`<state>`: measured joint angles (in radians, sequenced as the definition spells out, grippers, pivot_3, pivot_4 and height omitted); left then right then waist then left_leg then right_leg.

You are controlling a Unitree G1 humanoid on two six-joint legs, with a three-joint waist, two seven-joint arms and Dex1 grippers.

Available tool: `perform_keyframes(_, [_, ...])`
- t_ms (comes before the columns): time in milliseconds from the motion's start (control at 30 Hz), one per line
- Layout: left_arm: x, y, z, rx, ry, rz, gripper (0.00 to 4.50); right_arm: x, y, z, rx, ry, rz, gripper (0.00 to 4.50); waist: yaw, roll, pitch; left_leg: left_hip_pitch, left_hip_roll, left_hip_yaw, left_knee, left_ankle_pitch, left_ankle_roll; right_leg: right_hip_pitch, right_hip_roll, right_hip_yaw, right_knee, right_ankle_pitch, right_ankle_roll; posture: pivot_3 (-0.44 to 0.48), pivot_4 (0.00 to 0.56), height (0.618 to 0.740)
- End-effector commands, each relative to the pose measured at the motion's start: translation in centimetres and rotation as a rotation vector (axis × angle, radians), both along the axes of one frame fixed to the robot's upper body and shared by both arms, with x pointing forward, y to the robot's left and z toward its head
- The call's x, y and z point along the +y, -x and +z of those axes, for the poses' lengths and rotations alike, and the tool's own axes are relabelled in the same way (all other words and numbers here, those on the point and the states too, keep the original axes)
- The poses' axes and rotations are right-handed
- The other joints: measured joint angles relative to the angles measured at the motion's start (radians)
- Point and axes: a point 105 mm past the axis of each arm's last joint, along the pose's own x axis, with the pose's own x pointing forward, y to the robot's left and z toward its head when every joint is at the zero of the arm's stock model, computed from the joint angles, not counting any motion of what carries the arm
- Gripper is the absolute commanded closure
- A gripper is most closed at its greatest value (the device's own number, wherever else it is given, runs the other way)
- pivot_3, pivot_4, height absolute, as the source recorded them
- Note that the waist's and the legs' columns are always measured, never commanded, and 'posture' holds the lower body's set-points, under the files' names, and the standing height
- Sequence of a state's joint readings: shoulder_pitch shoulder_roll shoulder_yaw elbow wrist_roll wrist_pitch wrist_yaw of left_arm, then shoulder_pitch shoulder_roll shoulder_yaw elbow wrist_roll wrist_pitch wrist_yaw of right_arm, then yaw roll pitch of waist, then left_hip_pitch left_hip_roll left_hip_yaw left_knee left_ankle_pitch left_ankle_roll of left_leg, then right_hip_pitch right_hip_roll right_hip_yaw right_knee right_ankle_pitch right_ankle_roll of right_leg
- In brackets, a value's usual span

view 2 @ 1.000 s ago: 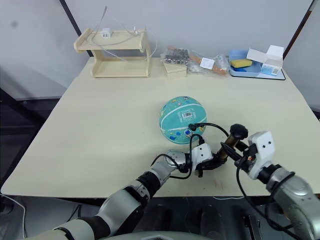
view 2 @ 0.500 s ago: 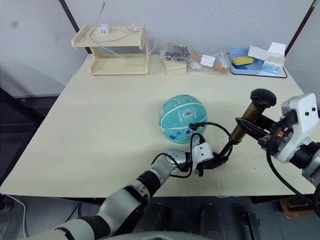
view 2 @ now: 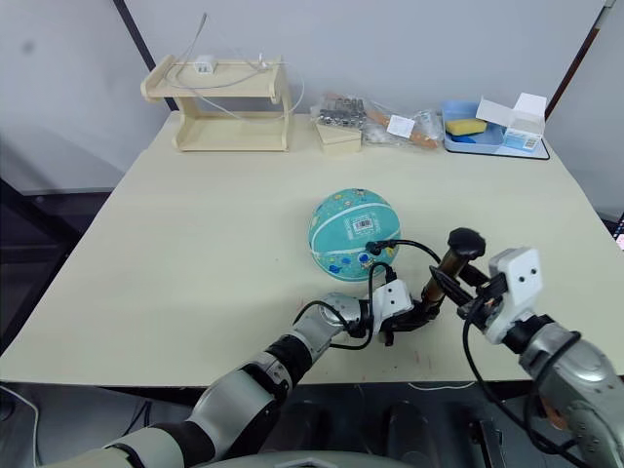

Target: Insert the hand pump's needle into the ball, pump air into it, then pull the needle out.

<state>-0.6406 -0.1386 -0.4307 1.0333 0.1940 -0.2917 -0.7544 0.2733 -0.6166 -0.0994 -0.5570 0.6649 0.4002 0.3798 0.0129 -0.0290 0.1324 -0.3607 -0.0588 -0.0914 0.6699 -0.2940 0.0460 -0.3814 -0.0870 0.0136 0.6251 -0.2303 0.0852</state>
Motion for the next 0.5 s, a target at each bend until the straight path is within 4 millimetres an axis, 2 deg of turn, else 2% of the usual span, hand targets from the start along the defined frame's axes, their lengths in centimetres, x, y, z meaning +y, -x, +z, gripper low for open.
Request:
perform_keyframes(33, [0.7,1.2,-2.3,0.07,-0.073,-0.011,3.43,-0.5,1.1,-6.4,0.195,0.048,-0.022,3.52,0.0,0.0,0.0,0.0,0.0,0.0,0.0,0.0,0.0,0.0,0.0,0.0,0.0,-0.001,0.002,0.0,0.15,0.74])
perform_keyframes(100, [0.7,1.2,-2.3,0.071,-0.074,-0.011,3.43,-0.6,0.8,-6.2,0.17,0.047,-0.026,3.52,0.0,0.002,-0.001,0.0,0.0,-0.001,0.0,0.0,0.0,0.0,0.0,0.0,0.0,-0.001,0.002,0.0,0.15,0.74])
perform_keyframes(200, [0.8,1.2,-2.3,0.072,-0.076,-0.012,3.44,-1.1,0.0,-3.2,0.078,-0.012,-0.064,3.52,0.001,0.003,-0.001,0.0,0.0,-0.001,0.0,0.0,0.0,0.0,0.0,-0.001,0.0,0.001,-0.001,0.0,0.15,0.74])
perform_keyframes(333, [0.9,1.2,-2.4,0.074,-0.08,-0.013,3.44,-2.1,-0.2,3.5,-0.094,-0.028,-0.068,3.53,0.002,0.009,0.003,-0.002,0.0,-0.001,0.0,0.0,0.0,-0.001,-0.001,0.0,0.0,0.001,-0.001,0.0,0.15,0.74])
perform_keyframes(367, [0.9,1.2,-2.4,0.074,-0.081,-0.014,3.44,-2.2,-0.1,5.3,-0.136,-0.023,-0.062,3.52,0.002,0.013,0.005,-0.003,0.0,-0.001,0.0,0.0,0.0,-0.001,-0.001,0.0,0.0,0.001,-0.001,0.0,0.15,0.74])
perform_keyframes(433, [1.0,1.2,-2.4,0.075,-0.082,-0.016,3.44,-2.2,0.3,7.5,-0.178,-0.017,-0.051,3.52,0.003,0.017,0.008,-0.006,-0.001,0.0,0.0,0.0,0.0,-0.003,-0.002,0.0,0.0,0.001,-0.001,0.0,0.15,0.74])
perform_keyframes(500, [0.9,1.3,-2.5,0.078,-0.084,-0.02,3.44,-2.4,0.9,11.2,-0.25,-0.018,-0.041,3.52,0.003,0.02,0.011,-0.008,-0.001,-0.001,0.0,0.0,0.0,-0.005,-0.001,-0.001,0.0,0.001,-0.001,0.0,0.15,0.74])
